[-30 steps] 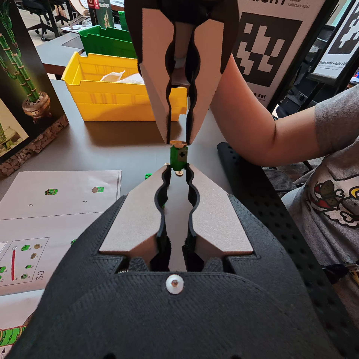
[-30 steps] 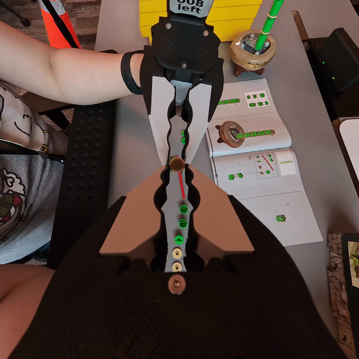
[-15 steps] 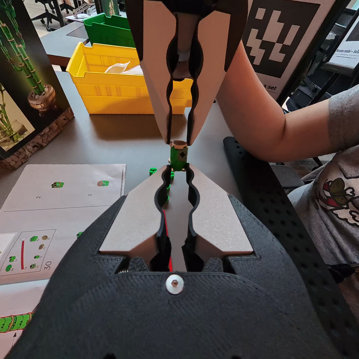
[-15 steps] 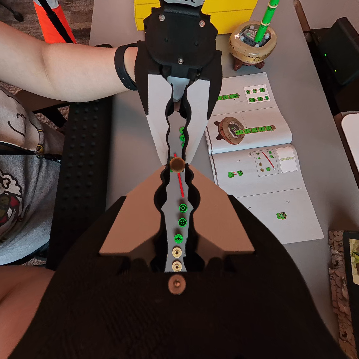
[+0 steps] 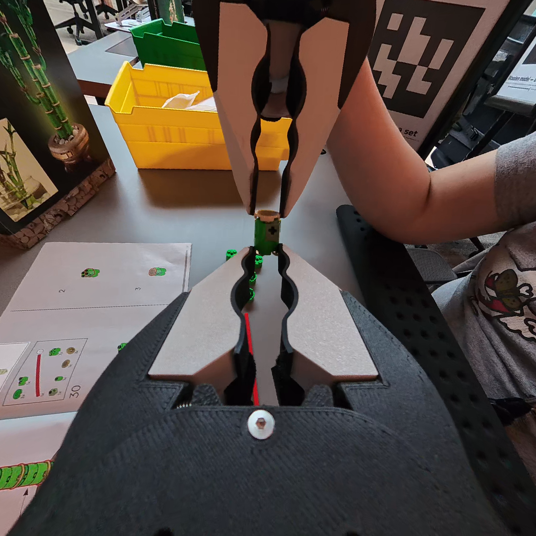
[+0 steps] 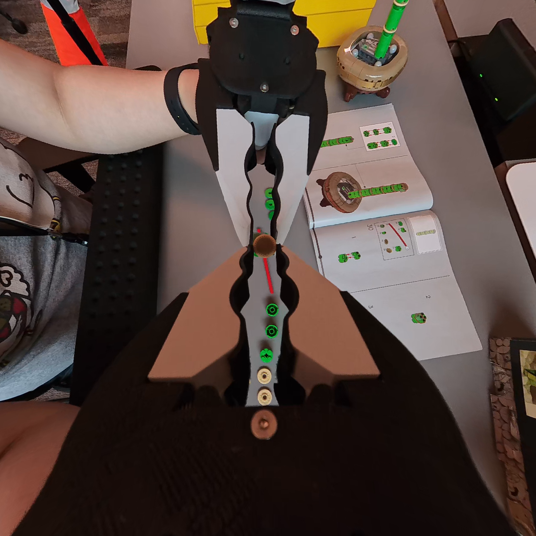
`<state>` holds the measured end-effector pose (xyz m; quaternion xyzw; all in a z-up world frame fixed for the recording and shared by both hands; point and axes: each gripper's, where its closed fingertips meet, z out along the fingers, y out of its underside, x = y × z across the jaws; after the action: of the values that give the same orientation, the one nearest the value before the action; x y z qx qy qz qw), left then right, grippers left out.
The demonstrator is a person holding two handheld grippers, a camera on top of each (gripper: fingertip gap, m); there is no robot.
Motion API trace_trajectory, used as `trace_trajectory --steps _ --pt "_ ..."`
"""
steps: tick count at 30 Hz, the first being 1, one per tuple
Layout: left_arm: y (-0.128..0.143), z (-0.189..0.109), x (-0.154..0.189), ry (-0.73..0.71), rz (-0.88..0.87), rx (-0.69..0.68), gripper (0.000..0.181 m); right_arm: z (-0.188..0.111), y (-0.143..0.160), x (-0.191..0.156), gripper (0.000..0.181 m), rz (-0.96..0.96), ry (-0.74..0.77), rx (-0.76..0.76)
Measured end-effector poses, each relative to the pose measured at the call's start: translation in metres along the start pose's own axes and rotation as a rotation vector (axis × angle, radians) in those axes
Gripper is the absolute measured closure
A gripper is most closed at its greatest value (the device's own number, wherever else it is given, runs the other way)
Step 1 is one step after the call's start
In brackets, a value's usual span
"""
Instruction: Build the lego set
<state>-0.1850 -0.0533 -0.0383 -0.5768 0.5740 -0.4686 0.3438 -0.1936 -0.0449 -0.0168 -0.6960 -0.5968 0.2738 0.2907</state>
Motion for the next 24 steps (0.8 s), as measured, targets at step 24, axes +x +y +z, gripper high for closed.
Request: trace_trajectory --steps 24 --pt "-0.0013 0.0006 -0.004 -0.025 -0.012 0.008 0.167 -0.0005 0.0015 0.0038 0.166 -0.052 0.109 -0.084"
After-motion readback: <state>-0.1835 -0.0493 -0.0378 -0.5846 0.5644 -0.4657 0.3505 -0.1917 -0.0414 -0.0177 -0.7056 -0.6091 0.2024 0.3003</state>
